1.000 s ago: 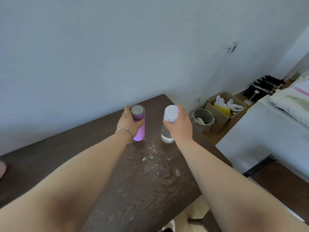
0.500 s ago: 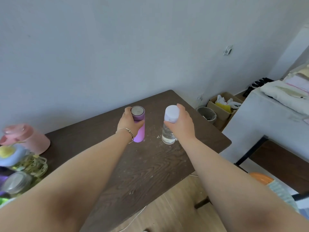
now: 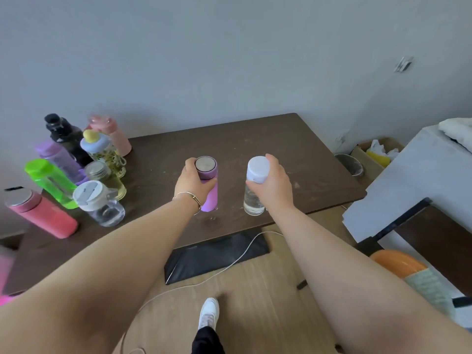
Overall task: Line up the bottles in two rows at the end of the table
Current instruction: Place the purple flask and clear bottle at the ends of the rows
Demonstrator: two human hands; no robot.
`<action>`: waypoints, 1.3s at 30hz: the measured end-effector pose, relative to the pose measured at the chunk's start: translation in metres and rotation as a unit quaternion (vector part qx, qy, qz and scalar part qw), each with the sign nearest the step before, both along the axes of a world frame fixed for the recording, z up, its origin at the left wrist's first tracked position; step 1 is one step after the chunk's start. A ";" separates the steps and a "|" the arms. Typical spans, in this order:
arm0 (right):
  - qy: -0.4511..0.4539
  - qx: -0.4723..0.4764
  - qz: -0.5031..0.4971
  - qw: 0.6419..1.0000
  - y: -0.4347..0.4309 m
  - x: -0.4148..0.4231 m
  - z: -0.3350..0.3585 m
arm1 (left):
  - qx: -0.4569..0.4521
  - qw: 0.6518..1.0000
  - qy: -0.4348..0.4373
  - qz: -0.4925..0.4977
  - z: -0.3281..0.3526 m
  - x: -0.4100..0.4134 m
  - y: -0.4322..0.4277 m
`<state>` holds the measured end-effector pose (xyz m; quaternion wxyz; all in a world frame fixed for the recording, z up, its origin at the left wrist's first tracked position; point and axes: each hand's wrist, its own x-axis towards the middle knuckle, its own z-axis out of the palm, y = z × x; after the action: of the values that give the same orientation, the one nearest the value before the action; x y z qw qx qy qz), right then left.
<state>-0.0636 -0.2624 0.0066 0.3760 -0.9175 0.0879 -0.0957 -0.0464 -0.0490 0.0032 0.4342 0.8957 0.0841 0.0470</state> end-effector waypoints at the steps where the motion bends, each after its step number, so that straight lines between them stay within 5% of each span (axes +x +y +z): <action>1: 0.004 0.003 0.007 1.000 0.007 -0.008 0.000 | 0.000 1.000 -0.002 0.007 0.001 -0.010 0.006; 13: 0.008 -0.001 0.081 0.997 0.136 -0.053 0.009 | 0.009 0.997 -0.023 0.068 0.002 -0.080 0.132; 27: 0.003 0.038 0.058 0.998 0.337 -0.078 -0.006 | 0.013 0.999 -0.031 0.033 -0.006 -0.118 0.337; 39: 0.026 0.013 0.110 0.993 0.415 -0.069 -0.031 | 0.006 0.997 0.014 0.080 -0.040 -0.133 0.406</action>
<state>-0.1321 0.1523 -0.0239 0.3933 -0.9190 -0.0029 -0.0282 -0.1798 0.3566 -0.0371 0.4228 0.8891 0.1613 0.0696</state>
